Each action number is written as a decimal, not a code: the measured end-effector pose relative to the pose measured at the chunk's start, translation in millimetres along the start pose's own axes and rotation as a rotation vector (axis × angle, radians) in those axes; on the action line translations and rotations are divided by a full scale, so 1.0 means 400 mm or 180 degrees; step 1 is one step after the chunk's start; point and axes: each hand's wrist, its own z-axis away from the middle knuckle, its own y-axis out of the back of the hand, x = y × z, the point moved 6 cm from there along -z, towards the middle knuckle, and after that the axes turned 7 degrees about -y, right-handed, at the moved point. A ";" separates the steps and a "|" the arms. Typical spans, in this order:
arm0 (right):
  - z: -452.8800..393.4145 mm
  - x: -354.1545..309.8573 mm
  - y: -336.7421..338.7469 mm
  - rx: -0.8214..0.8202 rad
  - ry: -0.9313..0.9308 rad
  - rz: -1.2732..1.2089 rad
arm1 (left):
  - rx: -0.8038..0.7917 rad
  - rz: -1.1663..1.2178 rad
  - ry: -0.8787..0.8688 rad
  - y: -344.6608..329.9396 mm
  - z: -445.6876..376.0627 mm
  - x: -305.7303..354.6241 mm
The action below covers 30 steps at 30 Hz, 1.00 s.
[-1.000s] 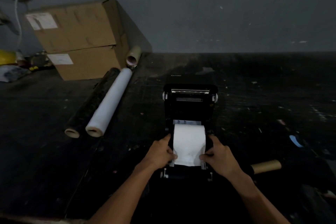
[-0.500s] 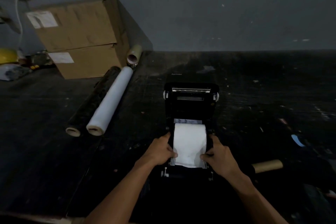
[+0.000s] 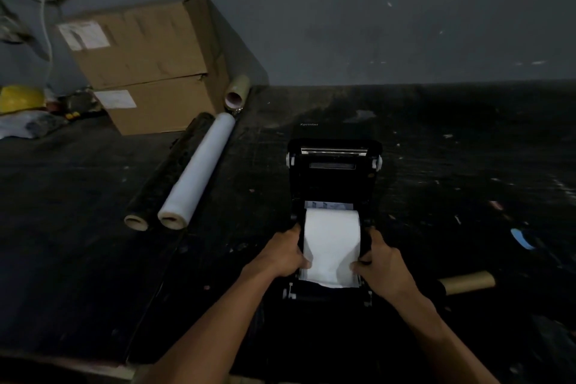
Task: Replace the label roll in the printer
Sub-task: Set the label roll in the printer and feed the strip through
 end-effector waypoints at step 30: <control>0.130 -0.042 -0.083 0.0395 0.1170 0.0563 | 0.1431 -0.0716 -0.0993 0.033 0.146 0.011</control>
